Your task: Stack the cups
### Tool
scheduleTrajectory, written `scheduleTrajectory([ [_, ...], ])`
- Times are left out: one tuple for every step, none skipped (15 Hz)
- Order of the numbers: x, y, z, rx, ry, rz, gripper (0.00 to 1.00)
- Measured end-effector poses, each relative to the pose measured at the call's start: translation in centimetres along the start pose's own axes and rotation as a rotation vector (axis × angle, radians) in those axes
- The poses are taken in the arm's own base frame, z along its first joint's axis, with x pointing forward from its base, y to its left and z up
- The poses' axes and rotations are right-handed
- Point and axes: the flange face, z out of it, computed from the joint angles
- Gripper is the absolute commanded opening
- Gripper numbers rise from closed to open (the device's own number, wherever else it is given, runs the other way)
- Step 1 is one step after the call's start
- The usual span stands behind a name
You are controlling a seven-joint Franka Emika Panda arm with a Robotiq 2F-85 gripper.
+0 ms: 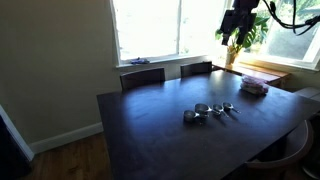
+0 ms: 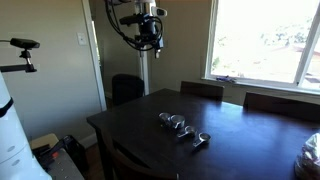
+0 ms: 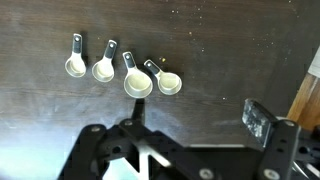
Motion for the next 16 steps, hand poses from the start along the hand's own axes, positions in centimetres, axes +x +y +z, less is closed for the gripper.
scheduleTrajectory([
  [0.1,0.3,0.5,0.000,-0.006,-0.002,1.00],
  [0.2,0.7,1.2,0.001,-0.011,-0.007,1.00],
  [0.5,1.3,1.9,0.001,-0.013,-0.012,1.00],
  [0.7,1.9,2.7,0.001,-0.014,-0.016,1.00],
  [1.0,2.5,3.5,0.000,-0.013,-0.023,1.00],
  [1.2,3.1,4.4,-0.001,-0.010,-0.029,1.00],
  [1.6,3.5,5.1,-0.003,-0.003,-0.034,1.00],
  [1.9,3.9,6.0,-0.005,0.005,-0.041,1.00],
  [2.2,4.1,6.8,-0.007,0.012,-0.045,1.00],
  [2.5,4.2,7.7,-0.008,0.018,-0.046,1.00],
  [2.8,4.3,8.7,-0.010,0.023,-0.046,1.00],
  [3.0,4.3,9.7,-0.011,0.027,-0.046,1.00],
  [3.3,4.3,10.7,-0.013,0.035,-0.047,1.00],
  [3.6,4.3,11.7,-0.014,0.042,-0.048,1.00],
  [3.8,4.2,12.7,-0.015,0.046,-0.050,1.00],
  [4.1,4.1,13.6,-0.015,0.049,-0.052,1.00],
])
